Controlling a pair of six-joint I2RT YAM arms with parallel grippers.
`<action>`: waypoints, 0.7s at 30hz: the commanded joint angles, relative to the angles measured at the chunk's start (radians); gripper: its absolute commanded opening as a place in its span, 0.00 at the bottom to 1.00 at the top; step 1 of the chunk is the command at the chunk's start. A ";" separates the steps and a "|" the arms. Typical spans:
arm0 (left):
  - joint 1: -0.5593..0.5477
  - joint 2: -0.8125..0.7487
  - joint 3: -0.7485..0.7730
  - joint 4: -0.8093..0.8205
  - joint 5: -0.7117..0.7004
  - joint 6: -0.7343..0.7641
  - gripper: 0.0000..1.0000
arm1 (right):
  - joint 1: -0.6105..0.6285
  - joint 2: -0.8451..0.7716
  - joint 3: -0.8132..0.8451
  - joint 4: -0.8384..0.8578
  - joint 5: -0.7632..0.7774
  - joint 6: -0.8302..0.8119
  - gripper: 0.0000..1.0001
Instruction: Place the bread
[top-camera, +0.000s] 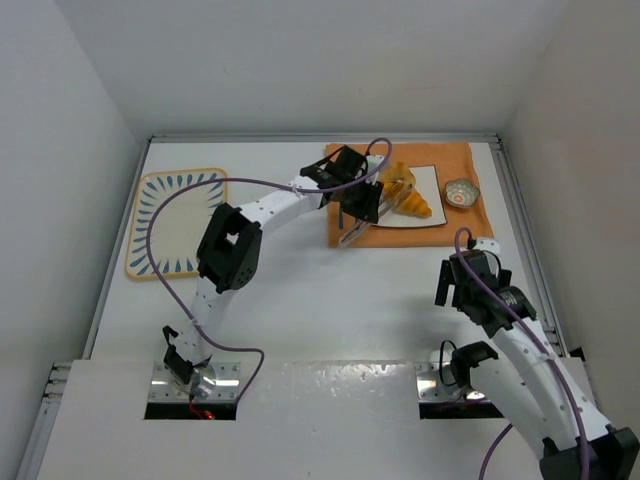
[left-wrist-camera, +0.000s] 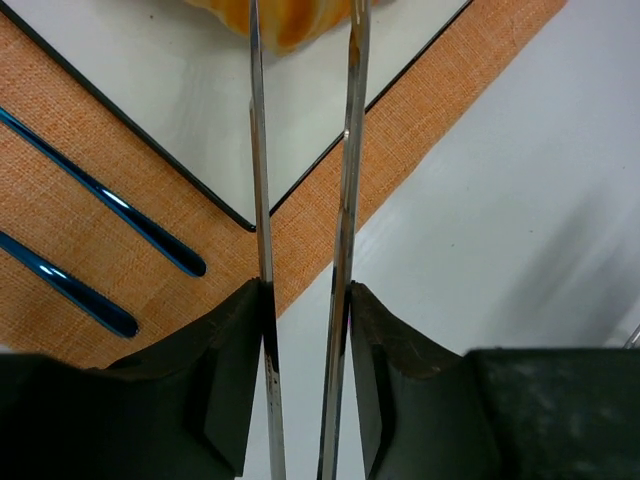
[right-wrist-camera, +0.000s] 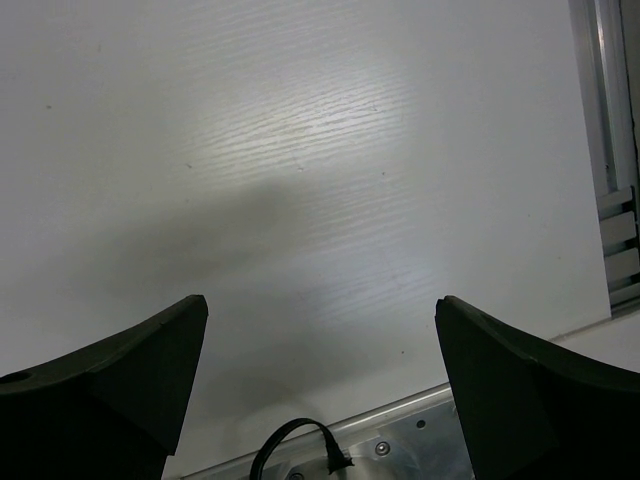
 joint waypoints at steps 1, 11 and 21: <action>-0.003 -0.087 0.045 0.037 -0.020 0.000 0.44 | -0.003 0.009 0.044 0.019 -0.041 -0.013 0.96; 0.026 -0.087 0.105 0.057 0.062 0.012 0.47 | -0.006 0.032 0.060 0.042 -0.117 -0.017 0.96; 0.026 -0.087 0.148 0.066 0.084 0.002 0.51 | -0.004 0.064 0.093 0.058 -0.164 -0.022 0.96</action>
